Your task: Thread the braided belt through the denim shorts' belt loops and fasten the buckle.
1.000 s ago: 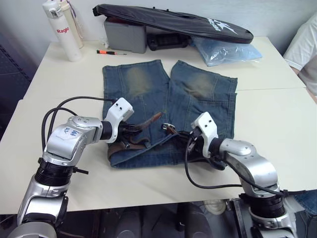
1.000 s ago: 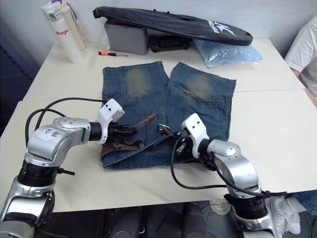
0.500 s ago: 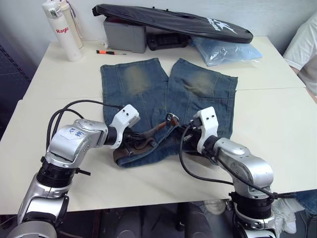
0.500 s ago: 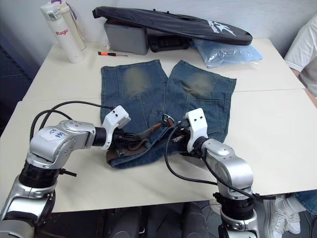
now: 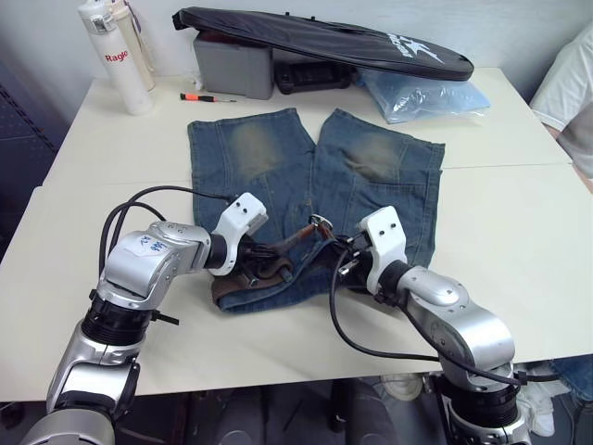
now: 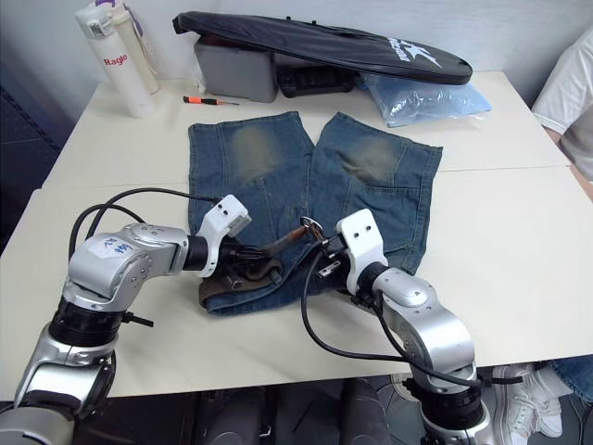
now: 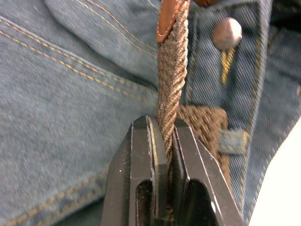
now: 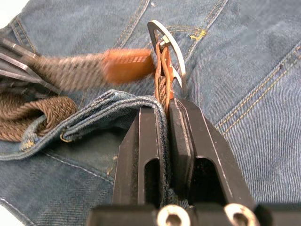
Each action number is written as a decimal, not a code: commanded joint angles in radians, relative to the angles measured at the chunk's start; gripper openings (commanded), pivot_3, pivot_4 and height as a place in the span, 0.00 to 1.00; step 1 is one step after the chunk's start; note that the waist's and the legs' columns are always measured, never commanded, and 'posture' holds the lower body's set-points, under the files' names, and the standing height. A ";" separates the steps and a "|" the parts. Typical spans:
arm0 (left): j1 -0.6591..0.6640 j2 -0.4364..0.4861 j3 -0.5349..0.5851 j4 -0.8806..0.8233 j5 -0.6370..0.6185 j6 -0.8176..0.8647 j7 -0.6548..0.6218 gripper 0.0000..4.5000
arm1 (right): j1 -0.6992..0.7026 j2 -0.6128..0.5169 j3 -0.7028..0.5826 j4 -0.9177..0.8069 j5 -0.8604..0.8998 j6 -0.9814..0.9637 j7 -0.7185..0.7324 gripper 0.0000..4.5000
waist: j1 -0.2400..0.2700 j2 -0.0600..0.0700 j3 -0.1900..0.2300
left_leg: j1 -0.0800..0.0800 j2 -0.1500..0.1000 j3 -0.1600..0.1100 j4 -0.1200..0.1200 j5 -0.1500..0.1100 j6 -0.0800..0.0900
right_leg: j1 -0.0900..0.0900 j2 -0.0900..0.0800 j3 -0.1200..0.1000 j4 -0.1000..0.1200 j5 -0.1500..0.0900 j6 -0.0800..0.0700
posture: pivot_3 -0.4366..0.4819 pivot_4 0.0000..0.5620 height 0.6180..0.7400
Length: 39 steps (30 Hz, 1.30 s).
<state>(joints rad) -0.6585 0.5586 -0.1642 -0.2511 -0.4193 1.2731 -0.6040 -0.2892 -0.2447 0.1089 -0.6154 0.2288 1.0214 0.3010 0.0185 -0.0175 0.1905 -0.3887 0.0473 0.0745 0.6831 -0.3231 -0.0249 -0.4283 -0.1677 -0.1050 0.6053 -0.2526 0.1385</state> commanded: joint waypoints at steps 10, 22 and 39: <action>-0.042 -0.053 0.011 0.046 0.004 -0.042 0.032 0.00 | -0.007 -0.022 0.030 -0.054 0.006 -0.072 0.007 0.00 | 0.002 0.000 0.000 | 0.000 0.000 0.000 0.000 0.000 0.000 | 0.000 0.000 0.000 0.000 0.000 0.000 | 0.48 0.27 1.00; -0.071 -0.079 -0.007 0.075 0.007 -0.076 0.033 0.00 | -0.015 -0.057 0.045 -0.039 0.030 -0.065 0.056 0.00 | 0.003 0.000 0.000 | 0.000 0.000 0.000 0.000 0.000 0.000 | 0.000 0.000 0.000 -0.001 0.000 0.000 | 0.48 0.27 1.00; -0.048 -0.073 0.009 0.040 0.002 -0.061 0.041 0.00 | -0.039 -0.047 -0.012 0.007 0.013 -0.014 -0.007 0.00 | 0.003 0.000 0.000 | 0.000 0.000 0.000 0.000 0.000 0.000 | 0.000 0.000 0.000 -0.001 0.000 0.000 | 0.48 0.27 1.00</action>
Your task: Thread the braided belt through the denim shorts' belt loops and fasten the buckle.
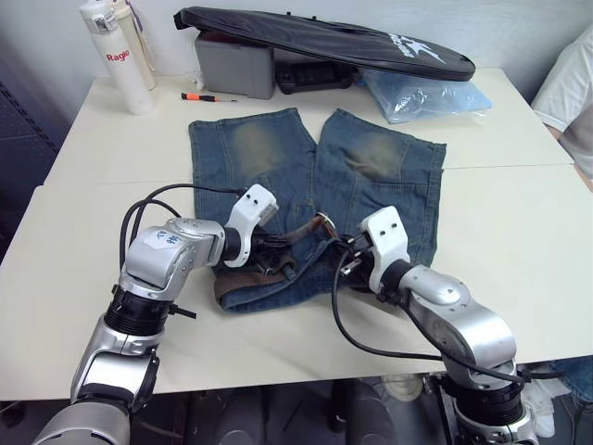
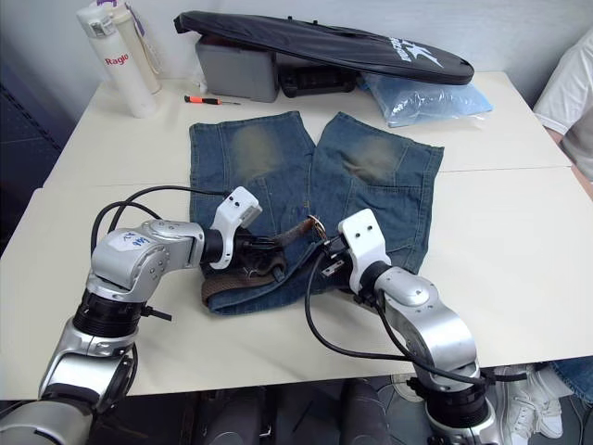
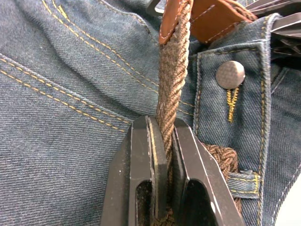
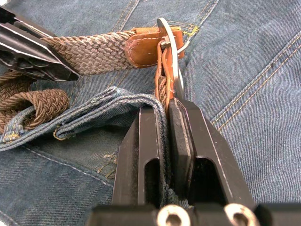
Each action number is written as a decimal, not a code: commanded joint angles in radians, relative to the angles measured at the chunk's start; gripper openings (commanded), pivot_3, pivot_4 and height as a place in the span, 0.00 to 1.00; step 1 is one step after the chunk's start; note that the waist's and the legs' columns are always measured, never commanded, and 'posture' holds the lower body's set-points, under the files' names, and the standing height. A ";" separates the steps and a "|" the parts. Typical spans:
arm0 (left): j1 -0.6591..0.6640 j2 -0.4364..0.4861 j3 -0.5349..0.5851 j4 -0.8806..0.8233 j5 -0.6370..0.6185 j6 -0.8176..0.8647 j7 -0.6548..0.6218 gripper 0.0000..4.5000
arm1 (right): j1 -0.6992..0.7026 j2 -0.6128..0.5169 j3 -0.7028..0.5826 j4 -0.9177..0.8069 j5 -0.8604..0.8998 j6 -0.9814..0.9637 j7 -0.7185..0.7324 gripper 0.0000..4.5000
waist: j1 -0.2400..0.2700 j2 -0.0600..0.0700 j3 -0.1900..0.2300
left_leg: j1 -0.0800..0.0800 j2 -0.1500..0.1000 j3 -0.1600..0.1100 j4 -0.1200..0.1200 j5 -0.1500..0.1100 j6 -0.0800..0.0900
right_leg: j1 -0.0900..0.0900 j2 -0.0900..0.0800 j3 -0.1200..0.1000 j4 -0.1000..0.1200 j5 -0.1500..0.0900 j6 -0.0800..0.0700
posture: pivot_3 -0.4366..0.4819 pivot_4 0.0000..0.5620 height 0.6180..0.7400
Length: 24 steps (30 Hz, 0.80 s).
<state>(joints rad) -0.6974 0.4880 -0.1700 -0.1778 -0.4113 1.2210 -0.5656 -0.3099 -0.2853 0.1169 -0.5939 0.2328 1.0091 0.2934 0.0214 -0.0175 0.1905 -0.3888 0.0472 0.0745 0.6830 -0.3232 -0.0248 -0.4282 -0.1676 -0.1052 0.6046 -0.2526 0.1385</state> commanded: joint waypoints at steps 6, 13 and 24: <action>-0.021 -0.004 -0.003 -0.006 0.005 -0.030 -0.004 0.00 | -0.020 -0.065 0.039 -0.047 0.071 -0.017 0.116 0.00 | -0.001 0.000 0.000 | 0.000 0.000 0.000 0.000 0.000 0.000 | 0.000 0.000 0.000 0.000 0.000 0.000 | 0.48 0.27 1.00; -0.051 -0.001 -0.059 0.022 0.018 -0.066 -0.037 0.00 | -0.032 -0.243 0.089 -0.015 0.038 -0.174 0.273 0.00 | 0.000 0.000 0.000 | 0.000 0.000 0.000 0.000 0.000 0.000 | 0.000 0.000 0.000 -0.001 0.000 0.000 | 0.48 0.27 1.00; -0.100 -0.023 -0.141 0.085 0.052 -0.152 -0.106 0.00 | -0.048 -0.340 0.150 0.074 -0.011 -0.386 0.437 0.00 | 0.000 0.000 0.000 | 0.000 0.000 0.000 -0.001 0.000 0.000 | 0.000 0.000 0.000 -0.002 0.000 0.000 | 0.48 0.27 1.00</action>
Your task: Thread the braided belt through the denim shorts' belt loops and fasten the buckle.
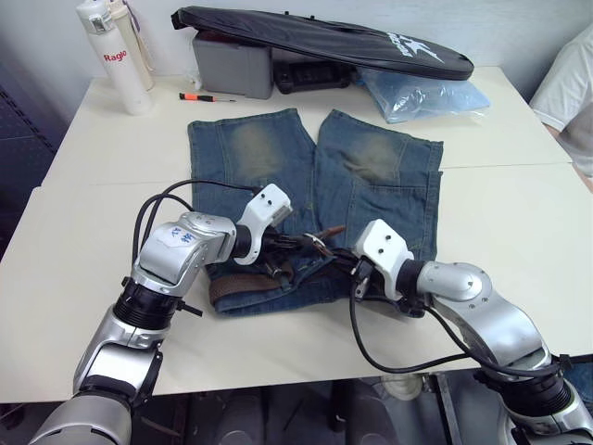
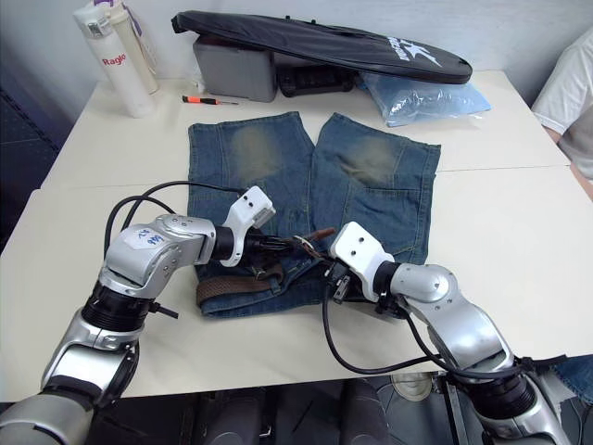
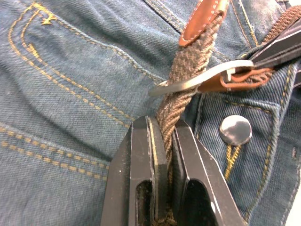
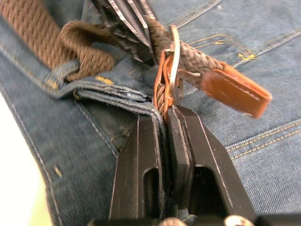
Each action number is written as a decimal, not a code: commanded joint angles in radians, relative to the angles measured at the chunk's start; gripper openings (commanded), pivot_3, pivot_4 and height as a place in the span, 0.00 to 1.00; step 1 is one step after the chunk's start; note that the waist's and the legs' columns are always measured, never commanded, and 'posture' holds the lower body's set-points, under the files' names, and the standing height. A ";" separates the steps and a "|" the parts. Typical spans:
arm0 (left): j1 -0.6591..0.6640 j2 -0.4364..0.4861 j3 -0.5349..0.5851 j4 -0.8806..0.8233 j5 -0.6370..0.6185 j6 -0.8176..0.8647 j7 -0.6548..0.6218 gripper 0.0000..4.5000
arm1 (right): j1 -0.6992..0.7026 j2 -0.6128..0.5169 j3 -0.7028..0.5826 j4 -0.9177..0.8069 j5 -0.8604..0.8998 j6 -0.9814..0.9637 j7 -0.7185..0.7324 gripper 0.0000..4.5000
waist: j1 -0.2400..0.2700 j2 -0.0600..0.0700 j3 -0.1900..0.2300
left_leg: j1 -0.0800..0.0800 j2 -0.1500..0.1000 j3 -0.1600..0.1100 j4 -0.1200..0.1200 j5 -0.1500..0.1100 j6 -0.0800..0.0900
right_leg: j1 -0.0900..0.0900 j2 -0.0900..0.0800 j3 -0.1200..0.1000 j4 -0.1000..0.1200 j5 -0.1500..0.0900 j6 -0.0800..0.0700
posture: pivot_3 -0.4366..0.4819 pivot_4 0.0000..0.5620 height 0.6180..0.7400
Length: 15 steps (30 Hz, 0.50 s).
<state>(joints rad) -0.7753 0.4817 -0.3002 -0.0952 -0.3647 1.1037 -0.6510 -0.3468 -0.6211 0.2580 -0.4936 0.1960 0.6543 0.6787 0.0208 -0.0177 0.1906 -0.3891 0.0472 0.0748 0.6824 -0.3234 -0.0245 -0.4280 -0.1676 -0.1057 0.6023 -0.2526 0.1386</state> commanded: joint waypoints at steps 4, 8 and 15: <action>-0.020 -0.018 -0.014 0.009 0.014 -0.043 -0.034 0.00 | -0.001 -0.063 -0.037 -0.050 0.059 -0.031 0.127 0.25 | 0.002 0.000 0.000 | 0.000 0.000 0.000 0.000 0.000 0.000 | 0.000 0.000 0.000 0.000 0.000 0.000 | 0.48 0.27 1.00; -0.021 -0.023 -0.024 0.016 0.023 -0.049 -0.043 0.00 | 0.038 -0.144 -0.209 -0.122 0.171 0.026 0.182 0.65 | 0.006 0.000 0.000 | 0.000 0.000 0.000 0.000 0.000 0.000 | 0.000 0.000 0.000 -0.001 0.000 0.000 | 0.48 0.27 1.00; -0.026 -0.039 -0.043 -0.005 0.014 -0.049 -0.071 0.00 | -0.024 -0.223 -0.279 -0.053 0.125 -0.075 0.193 0.99 | 0.005 0.000 0.000 | 0.000 0.000 0.000 0.001 0.000 0.000 | 0.001 0.000 0.000 -0.002 0.001 0.000 | 0.48 0.27 1.00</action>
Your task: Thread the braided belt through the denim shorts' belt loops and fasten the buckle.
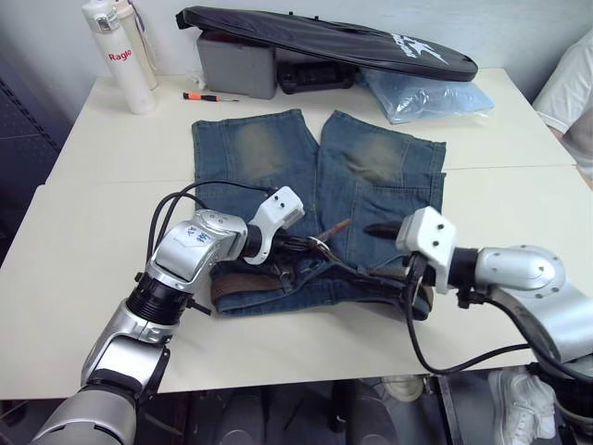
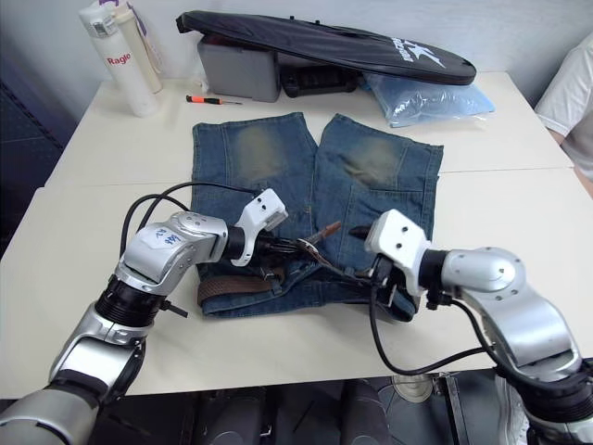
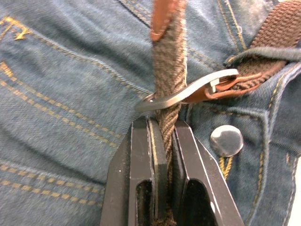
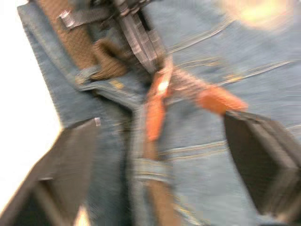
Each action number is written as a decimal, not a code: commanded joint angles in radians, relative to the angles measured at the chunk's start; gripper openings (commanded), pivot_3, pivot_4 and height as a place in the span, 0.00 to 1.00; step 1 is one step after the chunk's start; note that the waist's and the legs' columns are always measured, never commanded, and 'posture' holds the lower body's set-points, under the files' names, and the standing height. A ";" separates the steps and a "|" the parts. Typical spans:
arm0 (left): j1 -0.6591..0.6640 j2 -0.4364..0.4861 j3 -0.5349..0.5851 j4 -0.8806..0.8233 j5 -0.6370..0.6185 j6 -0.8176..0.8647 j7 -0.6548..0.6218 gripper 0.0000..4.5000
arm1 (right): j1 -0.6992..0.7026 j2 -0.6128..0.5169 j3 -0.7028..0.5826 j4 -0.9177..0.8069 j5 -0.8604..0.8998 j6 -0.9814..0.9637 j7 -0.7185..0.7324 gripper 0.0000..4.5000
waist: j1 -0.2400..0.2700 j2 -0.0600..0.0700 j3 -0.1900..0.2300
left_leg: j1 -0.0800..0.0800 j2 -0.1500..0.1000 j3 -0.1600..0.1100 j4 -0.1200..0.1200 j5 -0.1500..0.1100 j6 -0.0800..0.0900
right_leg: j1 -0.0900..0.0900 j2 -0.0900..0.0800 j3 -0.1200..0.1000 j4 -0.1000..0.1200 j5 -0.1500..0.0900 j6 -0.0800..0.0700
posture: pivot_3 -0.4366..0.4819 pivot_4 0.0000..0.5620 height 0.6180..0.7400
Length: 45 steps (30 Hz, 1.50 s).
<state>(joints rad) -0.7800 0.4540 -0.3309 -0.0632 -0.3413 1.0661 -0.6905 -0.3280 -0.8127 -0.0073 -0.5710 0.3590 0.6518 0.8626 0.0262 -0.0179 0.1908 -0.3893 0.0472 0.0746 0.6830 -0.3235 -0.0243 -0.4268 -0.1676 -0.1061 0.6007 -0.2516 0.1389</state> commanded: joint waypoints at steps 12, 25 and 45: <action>-0.059 -0.019 -0.051 -0.032 0.015 -0.072 -0.088 0.00 | -0.343 -0.051 0.299 0.512 -0.405 -0.632 0.181 0.99 | -0.004 0.000 0.000 | -0.001 0.000 0.001 0.000 0.000 0.000 | 0.000 0.000 0.000 -0.004 0.001 0.002 | 0.48 0.27 1.00; -0.052 -0.033 -0.039 -0.025 0.040 -0.086 -0.080 0.00 | -0.417 0.018 0.313 0.652 -0.436 -0.773 0.264 0.18 | -0.004 0.000 0.000 | -0.001 0.000 0.001 0.000 0.000 0.000 | 0.000 0.000 0.000 -0.005 0.002 0.003 | 0.48 0.27 1.00; -0.014 0.252 0.219 -0.063 -0.176 0.007 -0.317 0.99 | -0.389 -0.103 0.191 0.637 -0.442 -0.857 0.258 0.00 | -0.007 0.001 0.000 | -0.002 0.000 0.001 0.000 0.000 0.000 | 0.000 0.000 0.000 -0.005 0.002 0.003 | 0.48 0.27 1.00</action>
<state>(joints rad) -0.8044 0.6891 -0.1313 -0.0804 -0.4896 1.0759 -0.9815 -0.7145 -0.8923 0.2297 0.0992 -0.0944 -0.1742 1.1234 0.0188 -0.0172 0.1912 -0.3908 0.0472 0.0758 0.6829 -0.3235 -0.0244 -0.4267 -0.1673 -0.1063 0.5961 -0.2497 0.1415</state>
